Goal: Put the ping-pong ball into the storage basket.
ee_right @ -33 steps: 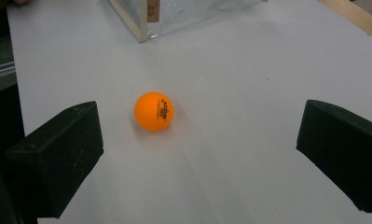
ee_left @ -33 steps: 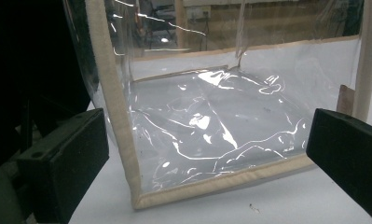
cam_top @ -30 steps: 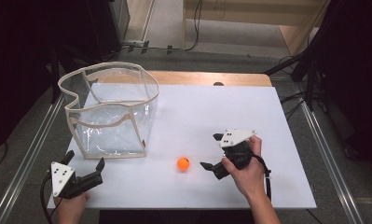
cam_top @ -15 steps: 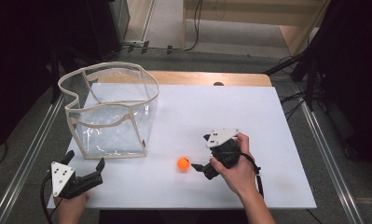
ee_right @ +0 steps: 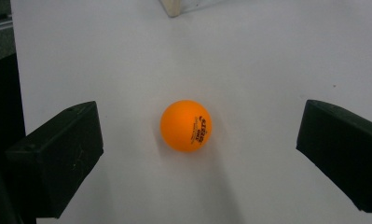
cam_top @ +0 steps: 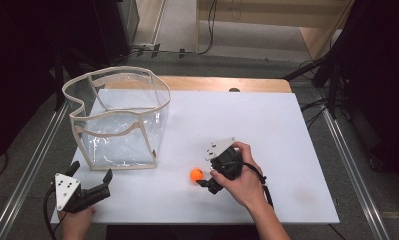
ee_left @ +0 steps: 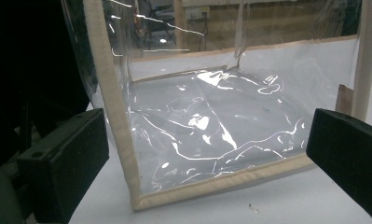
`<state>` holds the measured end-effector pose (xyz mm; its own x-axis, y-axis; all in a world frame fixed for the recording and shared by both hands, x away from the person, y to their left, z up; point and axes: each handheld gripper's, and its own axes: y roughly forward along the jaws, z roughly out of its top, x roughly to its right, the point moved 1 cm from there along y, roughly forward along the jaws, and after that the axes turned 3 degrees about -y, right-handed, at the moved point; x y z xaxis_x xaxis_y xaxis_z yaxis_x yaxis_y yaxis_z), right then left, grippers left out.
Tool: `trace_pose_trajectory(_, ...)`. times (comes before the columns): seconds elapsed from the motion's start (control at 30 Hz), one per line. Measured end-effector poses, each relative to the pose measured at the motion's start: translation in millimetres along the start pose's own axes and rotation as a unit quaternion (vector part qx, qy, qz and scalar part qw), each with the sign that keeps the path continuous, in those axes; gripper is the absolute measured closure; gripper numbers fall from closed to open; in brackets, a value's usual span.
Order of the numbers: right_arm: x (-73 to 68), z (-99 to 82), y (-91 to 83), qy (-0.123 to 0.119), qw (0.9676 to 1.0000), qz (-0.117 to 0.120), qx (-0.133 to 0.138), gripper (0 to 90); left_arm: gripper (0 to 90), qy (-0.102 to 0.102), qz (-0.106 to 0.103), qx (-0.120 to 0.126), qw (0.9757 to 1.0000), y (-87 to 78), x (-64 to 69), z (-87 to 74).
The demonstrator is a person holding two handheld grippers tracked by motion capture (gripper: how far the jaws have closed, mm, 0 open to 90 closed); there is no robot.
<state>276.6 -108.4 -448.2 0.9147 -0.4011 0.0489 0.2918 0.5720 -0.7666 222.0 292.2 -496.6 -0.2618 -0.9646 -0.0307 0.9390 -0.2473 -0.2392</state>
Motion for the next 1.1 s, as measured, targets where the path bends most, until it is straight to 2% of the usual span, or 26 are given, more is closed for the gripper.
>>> trace_pose_trajectory(0.03, 0.1, 2.2, 4.4, -0.005, 0.9999, -0.001, -0.012, 0.0, 0.0, 0.000, 0.000, 0.000, 1.0000, 0.1, 0.1, 0.0)
trace_pose_trajectory(0.1, 0.2, 3.0, 6.1, -0.009, 0.9998, -0.001, -0.016, 0.0, 0.0, 0.001, 0.000, -0.001, 1.0000, 0.0, 0.1, 0.0)
trace_pose_trajectory(0.4, -1.7, 13.0, 26.7, -0.019, 0.9974, 0.019, -0.066, 0.0, 0.0, 0.000, -0.001, 0.000, 1.0000, 0.0, -0.1, 0.1)
trace_pose_trajectory(0.57, 0.2, 13.6, 31.6, -0.014, 0.9970, 0.029, -0.071, 0.0, 0.0, -0.001, -0.001, 0.000, 1.0000, 0.1, -0.2, 0.1)
trace_pose_trajectory(0.73, 2.7, 11.3, 38.8, -0.003, 0.9954, 0.039, -0.088, 0.0, 0.0, 0.000, -0.002, 0.000, 1.0000, 0.3, -0.1, 0.1)
trace_pose_trajectory(0.77, 4.1, 10.6, 42.4, -0.010, 0.9950, 0.044, -0.089, 4.0, 0.0, 0.000, -0.001, 0.000, 1.0000, 0.4, -0.1, 0.1)
trace_pose_trajectory(0.8, 3.2, 10.6, 42.9, -0.002, 0.9946, 0.045, -0.093, 7.5, 0.0, 0.000, -0.001, 0.000, 1.0000, 0.4, -0.1, 0.1)
trace_pose_trajectory(0.87, 4.0, 10.5, 44.2, -0.007, 0.9943, 0.045, -0.096, 10.9, 0.0, 0.000, -0.002, 0.000, 1.0000, 0.2, -0.1, 0.1)
trace_pose_trajectory(1.1, 4.6, 9.4, 54.2, -0.009, 0.9917, 0.053, -0.117, 11.3, 0.0, 0.002, -0.002, -0.001, 1.0000, 0.4, 0.0, 0.1)
